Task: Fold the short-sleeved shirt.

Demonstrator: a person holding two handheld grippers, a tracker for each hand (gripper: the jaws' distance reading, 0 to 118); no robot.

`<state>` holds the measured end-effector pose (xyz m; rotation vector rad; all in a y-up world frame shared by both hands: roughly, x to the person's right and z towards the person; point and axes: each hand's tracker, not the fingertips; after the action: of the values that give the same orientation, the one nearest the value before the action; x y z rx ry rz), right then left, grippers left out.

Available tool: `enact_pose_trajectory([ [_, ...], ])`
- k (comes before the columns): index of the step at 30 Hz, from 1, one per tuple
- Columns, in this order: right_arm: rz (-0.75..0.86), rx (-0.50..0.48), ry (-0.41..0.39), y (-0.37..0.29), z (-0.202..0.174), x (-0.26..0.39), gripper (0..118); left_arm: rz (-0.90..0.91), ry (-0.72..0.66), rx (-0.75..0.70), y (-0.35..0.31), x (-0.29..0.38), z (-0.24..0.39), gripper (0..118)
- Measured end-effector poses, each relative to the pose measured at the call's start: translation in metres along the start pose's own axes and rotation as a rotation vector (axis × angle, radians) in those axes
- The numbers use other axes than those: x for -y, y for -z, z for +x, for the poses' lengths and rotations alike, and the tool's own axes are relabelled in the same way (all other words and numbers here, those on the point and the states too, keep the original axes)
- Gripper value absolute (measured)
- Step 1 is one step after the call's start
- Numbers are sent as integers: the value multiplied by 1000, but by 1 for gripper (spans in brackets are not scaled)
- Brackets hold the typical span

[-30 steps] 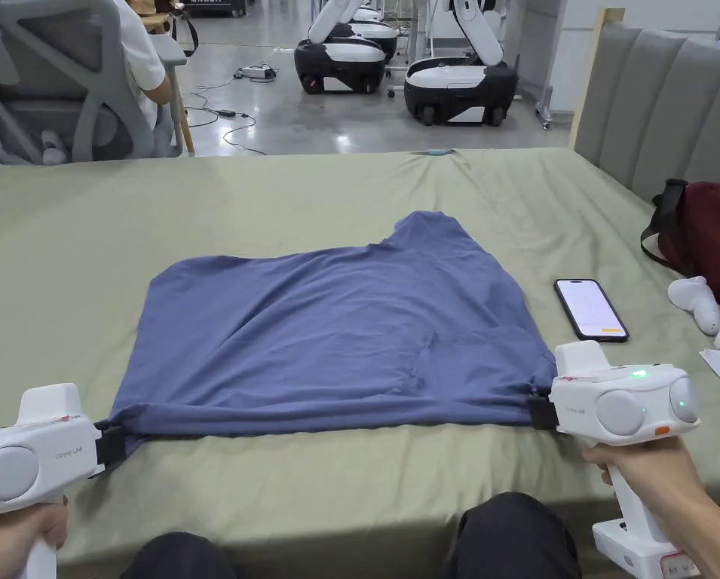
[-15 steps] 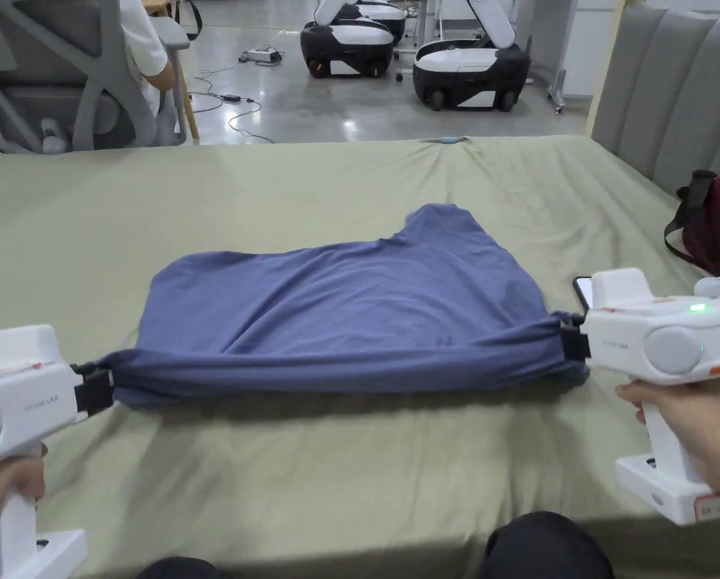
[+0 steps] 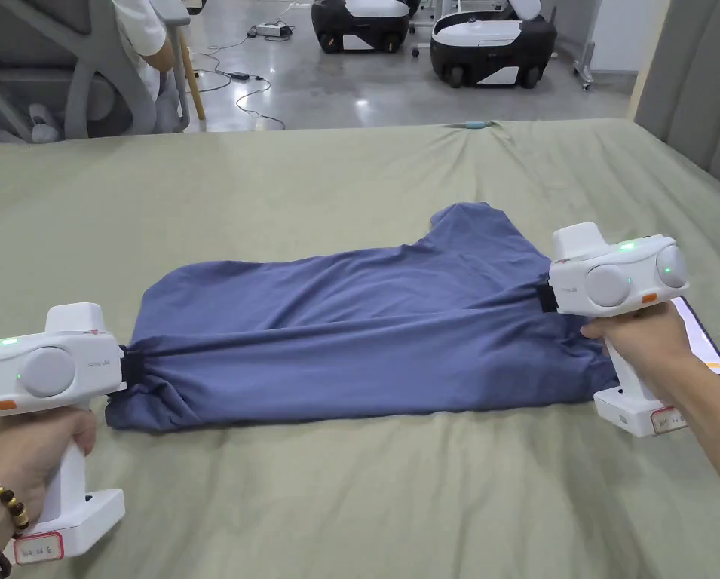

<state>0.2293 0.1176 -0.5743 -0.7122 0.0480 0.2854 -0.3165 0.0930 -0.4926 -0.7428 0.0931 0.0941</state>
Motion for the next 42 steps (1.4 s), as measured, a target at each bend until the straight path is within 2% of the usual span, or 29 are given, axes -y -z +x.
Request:
enact_pose_trajectory([
  [6, -48, 28, 13, 34, -9, 15, 4, 4, 9, -14, 12, 6, 6, 5],
  [8, -52, 28, -1, 36, -11, 18, 9, 2, 5, -8, 11, 4, 3, 9],
  [9, -51, 29, -2, 33, -11, 16, 19, -1, -4, -3, 11, 3, 1, 18],
  [11, -31, 40, 4, 22, -6, 12, 86, 2, -15, 4, 6, 2, -5, 75],
  [12, -17, 51, 16, 15, -4, 12, 108, 7, -14, 3, 2, 3, -7, 102],
  [13, -3, 43, 42, 3, 1, 14, 117, 23, -11, -10, -6, 5, -9, 118],
  [15, 37, -9, 84, -20, 6, 18, 115, 86, -16, 7, -29, 12, -13, 111],
  [18, 41, 2, 89, -57, 9, 34, 112, 95, -16, 13, -61, 22, -21, 111],
  [19, 41, 9, 90, -69, 8, 43, 101, 77, -18, 15, -71, 27, -22, 109],
  [20, 41, 14, 90, -78, 7, 51, 85, 74, -16, 20, -81, 33, -24, 103],
  [21, 38, 24, 93, -85, 6, 57, 61, 80, -9, 28, -87, 38, -24, 88],
  [22, 25, 32, 97, -90, 4, 66, 20, 95, 16, 40, -96, 45, -24, 57],
  [23, 14, 28, 106, -96, 4, 72, 3, 93, 30, 35, -102, 49, -23, 28],
  [24, 6, 26, 119, -102, 3, 78, 1, 88, 39, 32, -107, 53, -22, 4],
  [25, 2, 5, 141, -108, 2, 83, 0, 78, 40, 32, -111, 57, -23, 0],
  [32, 7, 2, 148, -129, -5, 90, 0, 73, 21, 51, -120, 61, -18, 0],
  [33, 10, -2, 149, -130, -6, 90, 0, 73, 14, 49, -116, 59, -17, 5],
  [34, 15, -4, 144, -131, -7, 89, 0, 71, 6, 50, -114, 56, -17, 34],
  [35, 20, -4, 140, -131, -7, 89, 0, 60, 0, 49, -109, 53, -16, 69],
  [36, 20, -5, 140, -131, -7, 88, 0, 44, -2, 43, -104, 50, -14, 94],
  [37, 15, -12, 140, -131, -7, 88, 0, 27, -2, 17, -98, 49, -12, 110],
  [40, 7, -30, 144, -126, -5, 89, 0, 31, 8, 13, -84, 43, -10, 94],
  [42, 2, -36, 129, -120, -5, 91, 0, 2, 7, 27, -67, 40, -8, 95],
])
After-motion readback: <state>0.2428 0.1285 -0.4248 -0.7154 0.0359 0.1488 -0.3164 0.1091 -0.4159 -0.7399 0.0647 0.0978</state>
